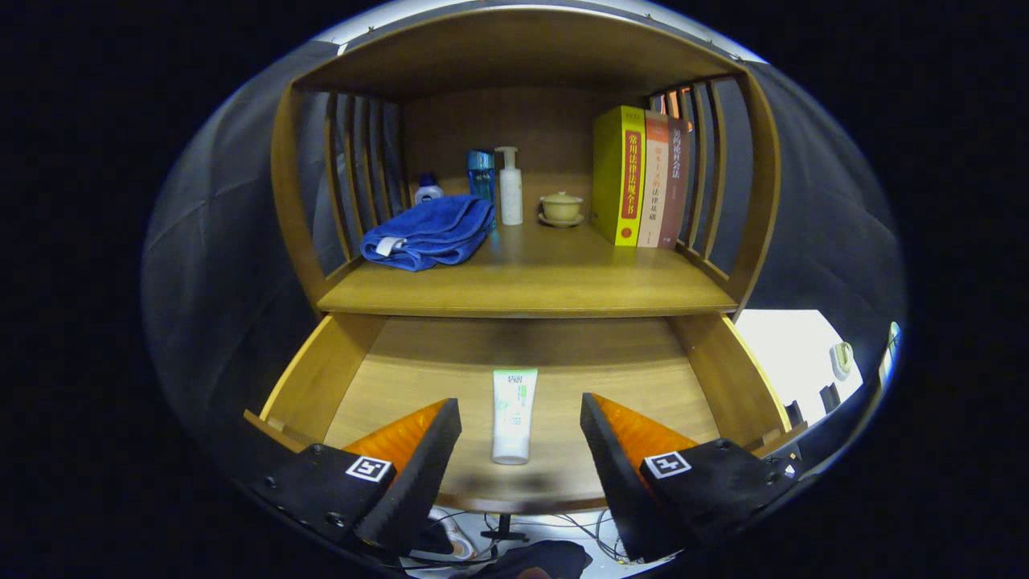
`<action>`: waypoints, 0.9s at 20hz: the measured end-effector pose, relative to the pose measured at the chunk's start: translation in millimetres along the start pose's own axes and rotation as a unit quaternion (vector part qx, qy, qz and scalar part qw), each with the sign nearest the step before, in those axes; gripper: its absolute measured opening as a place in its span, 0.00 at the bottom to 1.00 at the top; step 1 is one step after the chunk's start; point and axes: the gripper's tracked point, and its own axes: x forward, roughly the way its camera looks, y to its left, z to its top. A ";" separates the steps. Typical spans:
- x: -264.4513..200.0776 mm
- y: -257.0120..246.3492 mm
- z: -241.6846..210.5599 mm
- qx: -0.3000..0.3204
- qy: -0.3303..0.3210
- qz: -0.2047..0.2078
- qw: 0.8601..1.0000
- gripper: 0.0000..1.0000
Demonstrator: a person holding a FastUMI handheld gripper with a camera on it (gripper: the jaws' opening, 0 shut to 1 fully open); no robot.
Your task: Pull open the drawer, take out the items inside it, and place them on the countertop above the cabinet.
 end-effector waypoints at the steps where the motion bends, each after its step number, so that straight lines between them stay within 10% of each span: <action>1: 7.4 -0.3 1.7 0.000 0.013 0.003 1.000 0.99; 18: 103.1 14.7 -36.8 -0.028 0.216 -0.004 0.976 0.99</action>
